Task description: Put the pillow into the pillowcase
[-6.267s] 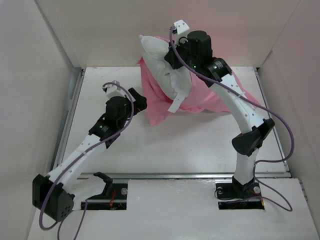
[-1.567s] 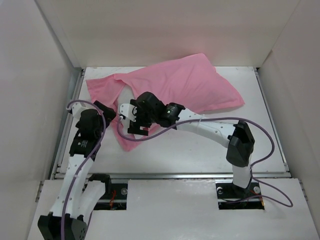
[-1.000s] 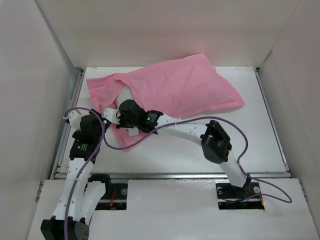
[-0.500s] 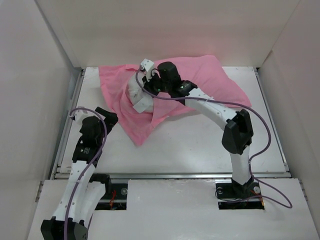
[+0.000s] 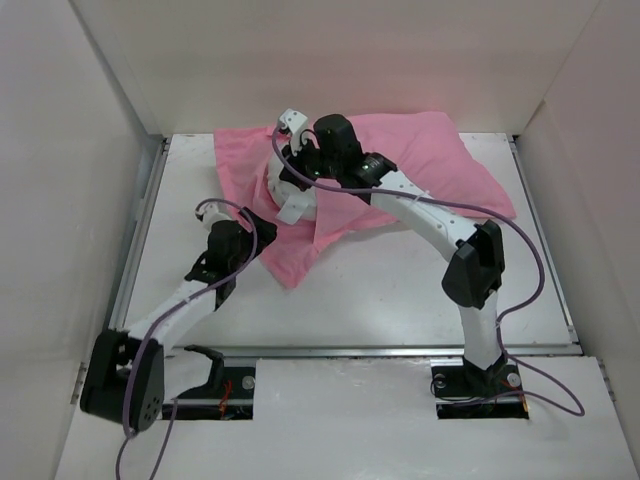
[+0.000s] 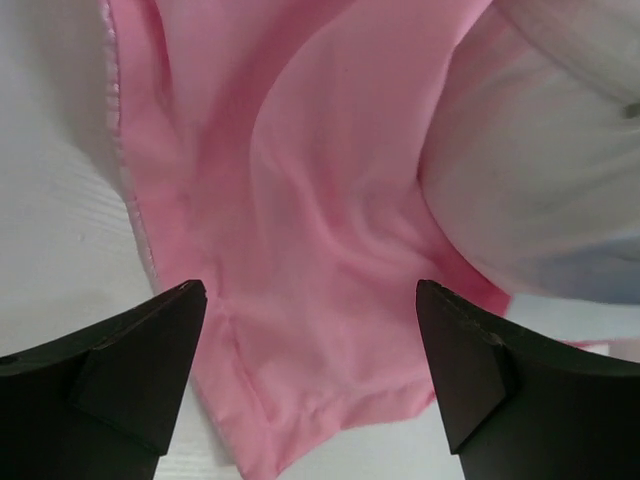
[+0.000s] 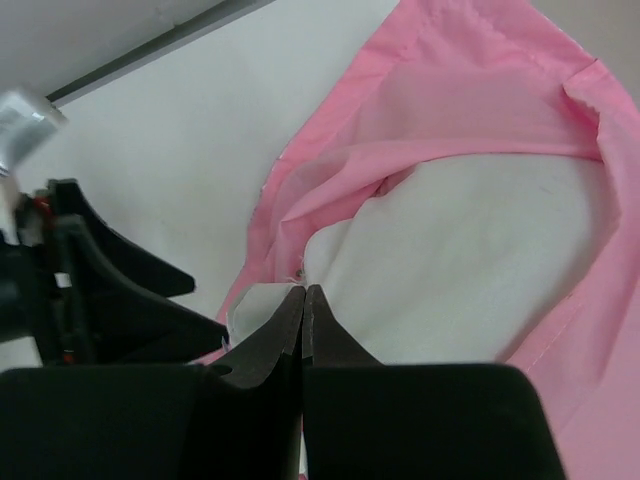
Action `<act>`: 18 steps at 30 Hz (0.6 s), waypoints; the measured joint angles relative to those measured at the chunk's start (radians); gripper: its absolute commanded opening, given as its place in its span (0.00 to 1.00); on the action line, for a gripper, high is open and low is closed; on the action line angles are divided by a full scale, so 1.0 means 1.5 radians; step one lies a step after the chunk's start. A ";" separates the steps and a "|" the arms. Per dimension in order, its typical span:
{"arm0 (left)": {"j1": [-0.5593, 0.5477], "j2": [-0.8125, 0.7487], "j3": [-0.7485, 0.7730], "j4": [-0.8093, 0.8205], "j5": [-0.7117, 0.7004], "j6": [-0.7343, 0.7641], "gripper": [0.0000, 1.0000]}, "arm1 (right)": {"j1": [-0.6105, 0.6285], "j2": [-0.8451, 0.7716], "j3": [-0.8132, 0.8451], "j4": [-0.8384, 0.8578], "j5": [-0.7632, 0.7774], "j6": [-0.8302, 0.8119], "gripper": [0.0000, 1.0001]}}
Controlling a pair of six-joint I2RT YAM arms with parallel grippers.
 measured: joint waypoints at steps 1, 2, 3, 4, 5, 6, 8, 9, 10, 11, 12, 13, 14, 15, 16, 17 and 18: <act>-0.010 0.034 0.010 0.011 -0.010 -0.002 0.81 | -0.002 0.003 0.007 -0.004 0.000 0.002 0.00; -0.018 0.068 0.022 0.021 -0.022 -0.005 0.80 | -0.002 0.006 0.013 -0.006 0.000 0.004 0.00; -0.025 0.100 0.036 0.029 -0.034 -0.007 0.78 | -0.003 0.008 0.016 -0.008 0.001 0.006 0.00; -0.030 0.128 0.050 0.033 -0.044 -0.010 0.78 | -0.004 0.009 0.016 -0.009 0.001 0.008 0.00; -0.033 0.150 0.064 0.037 -0.052 -0.015 0.78 | -0.006 0.010 0.017 -0.011 0.000 0.010 0.00; -0.035 0.168 0.076 0.046 -0.059 -0.018 0.78 | -0.006 0.010 0.017 -0.014 0.001 0.012 0.00; -0.039 0.192 0.093 0.069 -0.073 -0.026 0.77 | -0.006 0.012 0.017 -0.015 0.000 0.015 0.00; -0.039 0.200 0.100 0.079 -0.079 -0.030 0.77 | -0.006 0.013 0.017 -0.016 0.000 0.016 0.00; -0.039 0.208 0.108 0.087 -0.088 -0.034 0.77 | -0.006 0.013 0.017 -0.018 0.000 0.017 0.00; -0.039 0.218 0.119 0.089 -0.096 -0.038 0.77 | -0.006 0.014 0.017 -0.020 0.001 0.017 0.00; -0.039 0.230 0.132 0.089 -0.104 -0.040 0.77 | -0.006 0.014 0.017 -0.023 0.001 0.018 0.00; -0.039 0.245 0.149 0.086 -0.111 -0.042 0.75 | -0.006 0.014 0.017 -0.023 0.000 0.019 0.00; -0.041 0.262 0.166 0.083 -0.118 -0.044 0.74 | -0.007 0.014 0.017 -0.023 0.000 0.019 0.00; -0.042 0.282 0.184 0.079 -0.125 -0.045 0.65 | -0.007 0.014 0.017 -0.023 0.000 0.019 0.00; -0.043 0.303 0.203 0.073 -0.128 -0.048 0.52 | -0.007 0.014 0.016 -0.023 0.000 0.019 0.00; -0.045 0.321 0.219 0.070 -0.129 -0.050 0.36 | -0.007 0.014 0.015 -0.023 0.002 0.019 0.00; -0.046 0.341 0.237 0.063 -0.130 -0.050 0.22 | -0.007 0.014 0.014 -0.024 0.004 0.019 0.00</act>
